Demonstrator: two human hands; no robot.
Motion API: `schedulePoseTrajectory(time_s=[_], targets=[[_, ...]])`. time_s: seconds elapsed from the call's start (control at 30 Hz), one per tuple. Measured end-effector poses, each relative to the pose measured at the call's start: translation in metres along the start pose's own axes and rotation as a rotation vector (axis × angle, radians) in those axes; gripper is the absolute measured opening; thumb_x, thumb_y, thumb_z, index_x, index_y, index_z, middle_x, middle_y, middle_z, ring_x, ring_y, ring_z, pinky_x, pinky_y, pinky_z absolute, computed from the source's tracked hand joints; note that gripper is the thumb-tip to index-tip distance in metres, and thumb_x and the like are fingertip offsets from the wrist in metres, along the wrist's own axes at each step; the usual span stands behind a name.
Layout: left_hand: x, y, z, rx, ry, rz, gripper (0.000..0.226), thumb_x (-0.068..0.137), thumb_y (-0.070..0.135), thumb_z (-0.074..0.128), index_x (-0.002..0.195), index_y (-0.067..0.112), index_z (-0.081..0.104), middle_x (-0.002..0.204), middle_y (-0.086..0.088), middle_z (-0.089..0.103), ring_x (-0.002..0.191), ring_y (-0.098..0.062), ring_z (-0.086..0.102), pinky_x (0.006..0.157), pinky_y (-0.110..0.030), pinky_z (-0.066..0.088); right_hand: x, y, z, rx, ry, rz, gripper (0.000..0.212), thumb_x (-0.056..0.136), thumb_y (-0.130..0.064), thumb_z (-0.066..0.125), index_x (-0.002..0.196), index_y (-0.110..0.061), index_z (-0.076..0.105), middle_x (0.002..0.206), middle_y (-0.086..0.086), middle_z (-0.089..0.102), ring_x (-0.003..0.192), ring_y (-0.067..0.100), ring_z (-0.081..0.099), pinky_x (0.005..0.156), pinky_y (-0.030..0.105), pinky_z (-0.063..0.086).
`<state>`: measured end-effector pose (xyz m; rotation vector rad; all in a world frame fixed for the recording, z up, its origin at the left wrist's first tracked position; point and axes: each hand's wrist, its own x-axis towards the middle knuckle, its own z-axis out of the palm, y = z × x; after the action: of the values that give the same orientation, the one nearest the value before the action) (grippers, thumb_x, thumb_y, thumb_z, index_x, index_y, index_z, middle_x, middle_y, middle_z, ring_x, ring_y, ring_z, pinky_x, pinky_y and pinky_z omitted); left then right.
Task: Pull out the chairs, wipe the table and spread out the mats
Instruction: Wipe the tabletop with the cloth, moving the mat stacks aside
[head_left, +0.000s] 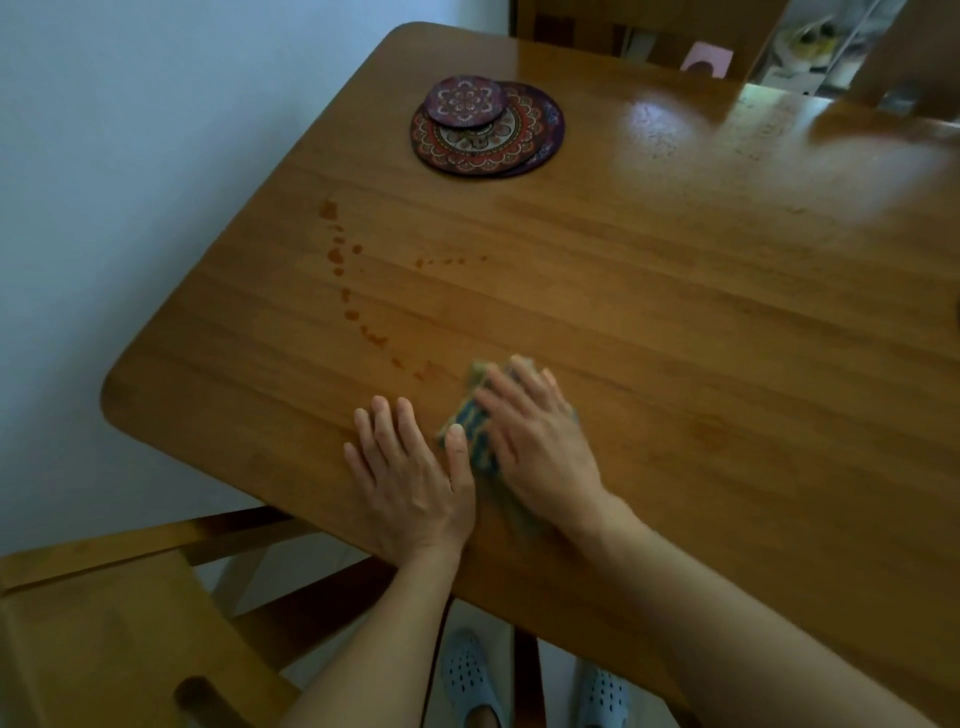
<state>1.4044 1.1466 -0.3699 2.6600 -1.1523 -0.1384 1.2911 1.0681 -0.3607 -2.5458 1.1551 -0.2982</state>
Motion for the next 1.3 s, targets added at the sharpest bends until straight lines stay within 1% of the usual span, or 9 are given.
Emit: schedulePoseTrajectory(time_s=[0.1,0.17,0.33,0.43,0.6,0.8,0.93,1.13,1.3], targets=[[0.000,0.000,-0.001,0.011,-0.004,0.004,0.076,0.096,0.057,0.008,0.150,0.011,0.034,0.159,-0.013,0.028,0.149,-0.028,0.014,0.121,-0.049,0.008,-0.054,0.015,-0.010,-0.061,-0.182,-0.190,0.049,0.104,-0.042,0.028,0.151,-0.028,0.032,0.162,-0.009,0.017,0.151,0.014,0.000,0.122,0.037,-0.001],[0.000,0.001,-0.002,0.009,-0.011,0.007,0.076,0.096,0.057,0.005,0.151,0.011,0.032,0.160,-0.012,0.026,0.150,-0.028,0.012,0.122,-0.049,0.007,-0.089,0.047,-0.026,-0.114,-0.202,-0.149,0.051,0.104,-0.045,0.023,0.152,-0.029,0.027,0.162,-0.008,0.014,0.151,0.014,0.001,0.121,0.040,0.004],[-0.001,0.001,-0.004,0.017,-0.036,0.011,0.079,0.095,0.058,0.002,0.153,0.011,0.027,0.161,-0.012,0.021,0.151,-0.027,0.008,0.122,-0.049,0.004,-0.097,0.137,-0.060,-0.155,0.102,0.607,0.064,0.096,-0.044,0.019,0.147,-0.011,0.041,0.158,0.012,0.029,0.148,0.030,0.016,0.119,0.052,0.016],[0.000,0.002,-0.004,0.003,-0.034,0.009,0.080,0.095,0.060,0.003,0.153,0.010,0.028,0.161,-0.012,0.022,0.151,-0.028,0.009,0.122,-0.049,0.005,-0.051,0.138,-0.055,-0.173,0.139,0.830,0.065,0.095,-0.041,0.020,0.148,-0.009,0.037,0.159,0.013,0.025,0.148,0.033,0.014,0.120,0.050,0.011],[0.000,0.001,-0.003,-0.030,-0.027,0.006,0.080,0.095,0.060,0.005,0.153,0.011,0.029,0.161,-0.011,0.022,0.151,-0.026,0.008,0.122,-0.047,0.004,0.022,0.044,-0.013,-0.192,0.101,0.482,0.053,0.100,-0.036,0.030,0.150,-0.018,0.035,0.161,0.005,0.023,0.150,0.026,0.009,0.122,0.043,0.003],[0.000,0.000,-0.003,-0.045,-0.002,-0.003,0.080,0.095,0.061,0.009,0.150,0.011,0.036,0.159,-0.012,0.030,0.150,-0.027,0.015,0.122,-0.048,0.009,-0.057,-0.014,0.004,-0.164,-0.210,-0.163,0.055,0.102,-0.045,0.031,0.154,-0.029,0.022,0.162,-0.005,0.015,0.151,0.017,0.001,0.122,0.040,0.004],[-0.001,0.000,-0.003,-0.027,-0.026,-0.004,0.080,0.094,0.062,0.008,0.153,0.013,0.029,0.162,-0.010,0.022,0.151,-0.025,0.008,0.122,-0.047,0.004,-0.069,0.056,-0.026,-0.157,-0.120,0.030,0.054,0.099,-0.043,0.030,0.149,-0.022,0.036,0.159,0.004,0.028,0.150,0.022,0.014,0.120,0.046,0.017],[0.001,-0.001,0.000,-0.038,-0.013,-0.019,0.083,0.091,0.068,0.006,0.154,0.016,0.026,0.163,-0.007,0.017,0.151,-0.022,0.004,0.122,-0.045,0.001,0.040,0.073,-0.029,-0.159,0.048,0.525,0.056,0.103,-0.036,0.025,0.153,-0.011,0.026,0.163,0.011,0.013,0.151,0.026,0.001,0.122,0.043,0.001],[0.004,-0.001,-0.003,-0.138,0.038,-0.057,0.082,0.090,0.067,0.009,0.148,0.018,0.039,0.160,-0.004,0.028,0.150,-0.019,0.012,0.122,-0.042,0.003,0.028,-0.004,-0.001,-0.144,-0.032,0.208,0.060,0.102,-0.040,0.028,0.155,-0.014,0.020,0.164,0.007,0.010,0.151,0.023,-0.004,0.120,0.039,-0.007]])
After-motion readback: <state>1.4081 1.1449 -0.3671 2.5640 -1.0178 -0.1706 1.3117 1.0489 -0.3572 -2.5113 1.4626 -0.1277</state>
